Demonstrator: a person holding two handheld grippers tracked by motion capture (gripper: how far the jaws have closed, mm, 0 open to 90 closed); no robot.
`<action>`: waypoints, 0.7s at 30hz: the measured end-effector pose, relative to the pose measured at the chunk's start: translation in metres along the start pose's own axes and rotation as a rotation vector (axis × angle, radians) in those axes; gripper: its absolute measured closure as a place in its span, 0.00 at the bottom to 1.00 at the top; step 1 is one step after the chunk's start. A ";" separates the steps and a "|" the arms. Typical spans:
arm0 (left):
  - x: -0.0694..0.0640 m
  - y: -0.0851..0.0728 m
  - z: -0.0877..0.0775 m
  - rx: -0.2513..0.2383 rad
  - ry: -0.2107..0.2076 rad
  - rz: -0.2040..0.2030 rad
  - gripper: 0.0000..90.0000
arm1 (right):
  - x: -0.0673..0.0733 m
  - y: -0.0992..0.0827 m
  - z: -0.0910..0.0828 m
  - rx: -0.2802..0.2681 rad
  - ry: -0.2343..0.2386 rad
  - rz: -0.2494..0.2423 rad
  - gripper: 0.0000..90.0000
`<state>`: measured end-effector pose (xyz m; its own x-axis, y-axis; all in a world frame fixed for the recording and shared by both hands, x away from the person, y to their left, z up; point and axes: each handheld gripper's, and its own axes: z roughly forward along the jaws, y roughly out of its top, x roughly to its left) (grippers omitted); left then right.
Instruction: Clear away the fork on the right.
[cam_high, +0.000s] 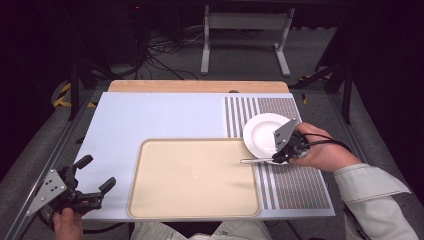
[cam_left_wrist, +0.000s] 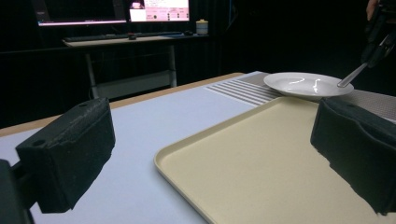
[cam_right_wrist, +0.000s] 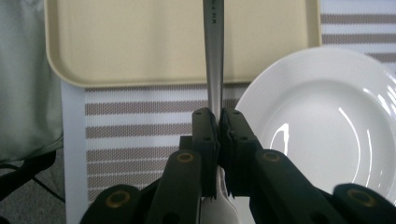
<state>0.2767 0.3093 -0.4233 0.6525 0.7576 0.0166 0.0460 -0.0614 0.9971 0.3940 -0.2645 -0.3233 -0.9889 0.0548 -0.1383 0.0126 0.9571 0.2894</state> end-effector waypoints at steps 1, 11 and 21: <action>0.000 0.000 0.000 0.000 0.000 0.000 0.00 | 0.000 0.000 0.000 0.000 0.000 0.000 0.94; 0.001 0.000 0.000 0.002 0.000 0.000 0.01 | -0.014 0.037 0.018 -0.029 0.015 -0.055 0.94; 0.001 0.000 -0.001 -0.003 -0.002 0.001 0.01 | -0.024 0.065 0.037 -0.058 0.010 -0.084 0.94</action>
<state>0.2766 0.3104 -0.4231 0.6540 0.7563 0.0174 0.0430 -0.0602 0.9973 0.4242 -0.1930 -0.3362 -0.9876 -0.0280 -0.1546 -0.0785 0.9402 0.3314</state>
